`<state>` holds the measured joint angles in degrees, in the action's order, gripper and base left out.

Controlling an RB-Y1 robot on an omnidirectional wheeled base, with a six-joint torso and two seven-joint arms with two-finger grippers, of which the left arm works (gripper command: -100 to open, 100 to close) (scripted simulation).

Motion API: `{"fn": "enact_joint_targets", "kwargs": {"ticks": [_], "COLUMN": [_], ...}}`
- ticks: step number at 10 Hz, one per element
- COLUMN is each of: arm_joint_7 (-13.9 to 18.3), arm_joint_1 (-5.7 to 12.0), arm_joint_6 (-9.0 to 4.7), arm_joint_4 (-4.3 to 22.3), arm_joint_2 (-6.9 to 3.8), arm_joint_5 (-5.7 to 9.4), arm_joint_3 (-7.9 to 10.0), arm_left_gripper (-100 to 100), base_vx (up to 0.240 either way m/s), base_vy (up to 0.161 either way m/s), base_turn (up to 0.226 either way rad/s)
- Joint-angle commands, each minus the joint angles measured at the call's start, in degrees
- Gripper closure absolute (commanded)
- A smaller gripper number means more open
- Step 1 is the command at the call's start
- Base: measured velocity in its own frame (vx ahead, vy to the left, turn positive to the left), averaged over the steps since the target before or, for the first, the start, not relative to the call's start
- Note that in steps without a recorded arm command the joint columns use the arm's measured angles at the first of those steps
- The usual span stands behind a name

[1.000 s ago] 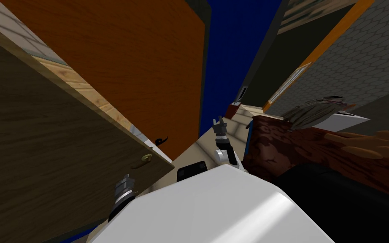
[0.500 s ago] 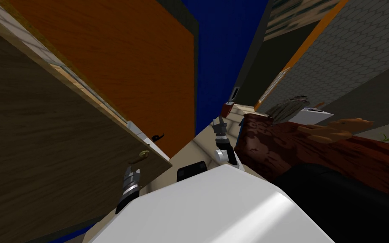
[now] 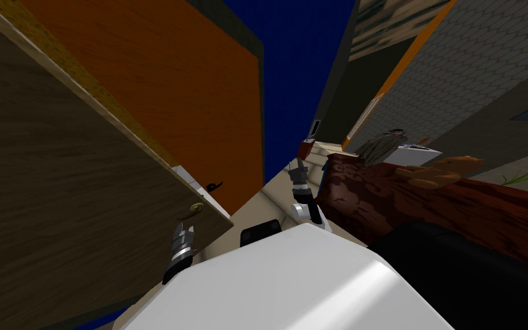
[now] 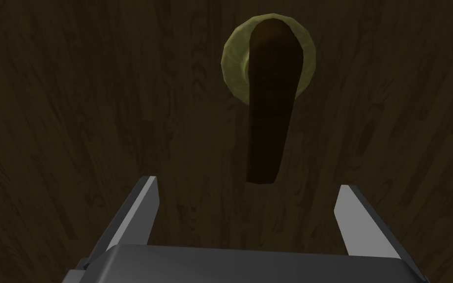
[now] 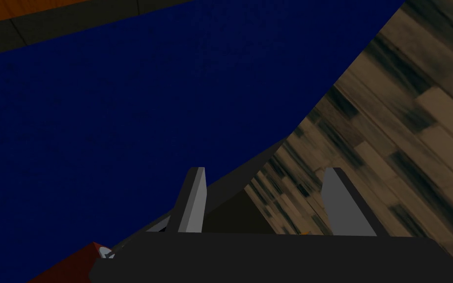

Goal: Pull the door open

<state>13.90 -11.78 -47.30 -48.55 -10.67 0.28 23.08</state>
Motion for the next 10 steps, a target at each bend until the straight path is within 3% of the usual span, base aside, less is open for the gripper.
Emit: {"fn": "enact_joint_targets", "kwargs": {"ticks": [1, 5, 6, 10], "arm_joint_7": [-0.3, -0.8, -0.8, -0.8], "arm_joint_1": [0.28, 0.98, 0.98, 0.98], "arm_joint_6": [0.04, -0.11, -0.11, -0.11], "arm_joint_4": [0.1, 0.6, 0.6, 0.6], "arm_joint_2": [0.1, 0.35, 0.35, 0.35], "arm_joint_5": [0.04, 0.13, 0.13, 0.13], "arm_joint_3": [0.12, 0.36, 0.36, 0.36], "arm_left_gripper": [-100, -100, 100, 100], "base_vx": [0.154, 0.143, -0.008, -0.019], "base_vy": [0.095, 0.065, -0.004, -0.006], "base_turn": [-0.014, -0.016, 0.005, 0.0]}}
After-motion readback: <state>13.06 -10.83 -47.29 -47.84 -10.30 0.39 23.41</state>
